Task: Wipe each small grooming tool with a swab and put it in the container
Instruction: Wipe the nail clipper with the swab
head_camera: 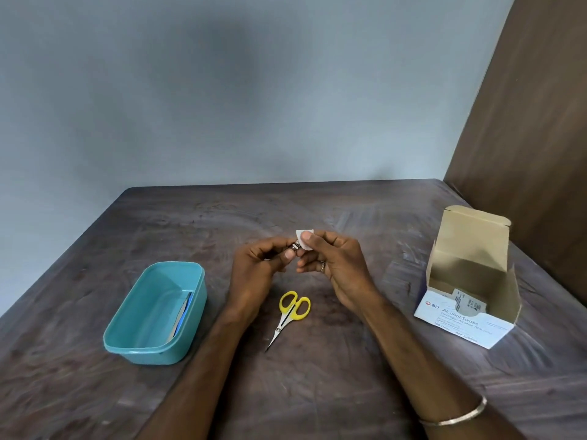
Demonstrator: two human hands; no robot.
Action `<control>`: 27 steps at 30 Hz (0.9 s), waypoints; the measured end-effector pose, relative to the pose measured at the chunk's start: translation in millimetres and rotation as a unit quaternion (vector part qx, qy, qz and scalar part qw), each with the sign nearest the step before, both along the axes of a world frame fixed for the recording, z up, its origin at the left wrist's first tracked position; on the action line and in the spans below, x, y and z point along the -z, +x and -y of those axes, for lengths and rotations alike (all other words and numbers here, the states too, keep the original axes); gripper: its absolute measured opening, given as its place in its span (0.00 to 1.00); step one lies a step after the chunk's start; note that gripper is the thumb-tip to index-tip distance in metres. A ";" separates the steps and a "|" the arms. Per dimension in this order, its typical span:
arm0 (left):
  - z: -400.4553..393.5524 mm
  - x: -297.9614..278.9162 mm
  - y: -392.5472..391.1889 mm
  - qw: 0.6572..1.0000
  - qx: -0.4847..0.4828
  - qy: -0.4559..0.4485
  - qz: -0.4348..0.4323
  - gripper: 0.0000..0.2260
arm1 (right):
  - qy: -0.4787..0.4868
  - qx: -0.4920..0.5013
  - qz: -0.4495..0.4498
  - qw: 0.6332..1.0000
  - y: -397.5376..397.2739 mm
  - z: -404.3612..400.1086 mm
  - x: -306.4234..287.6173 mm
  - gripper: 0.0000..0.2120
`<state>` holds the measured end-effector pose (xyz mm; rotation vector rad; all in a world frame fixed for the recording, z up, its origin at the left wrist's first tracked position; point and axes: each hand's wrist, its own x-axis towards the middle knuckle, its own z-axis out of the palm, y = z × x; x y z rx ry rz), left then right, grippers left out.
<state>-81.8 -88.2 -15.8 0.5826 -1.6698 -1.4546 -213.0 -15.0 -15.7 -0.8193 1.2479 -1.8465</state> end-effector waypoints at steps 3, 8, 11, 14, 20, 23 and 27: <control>1.1 0.1 -0.5 1.000 0.010 0.003 -0.003 0.17 | 0.007 0.003 0.012 1.000 -0.3 0.6 -1.2 0.09; 6.8 3.5 0.5 0.999 0.000 0.047 -0.010 0.13 | -0.004 -0.027 0.018 0.999 -1.0 0.1 0.6 0.07; 7.9 2.4 1.3 0.998 -0.002 0.062 -0.013 0.12 | -0.003 -0.027 0.002 1.000 0.7 -1.9 -1.3 0.05; 5.8 0.1 1.9 0.999 0.007 0.048 -0.012 0.11 | 0.001 -0.015 0.003 1.000 2.8 -2.5 -3.4 0.04; 4.2 0.7 1.3 0.999 0.022 0.032 -0.009 0.12 | 0.005 0.001 0.007 1.000 3.7 -3.5 -5.1 0.07; 5.2 1.8 0.8 0.999 0.023 0.029 -0.004 0.11 | 0.008 0.010 0.020 1.000 2.7 -1.4 -4.4 0.10; 5.5 1.5 0.8 0.999 0.015 0.039 -0.009 0.11 | -0.004 -0.013 0.025 1.000 0.8 -0.1 -2.3 0.11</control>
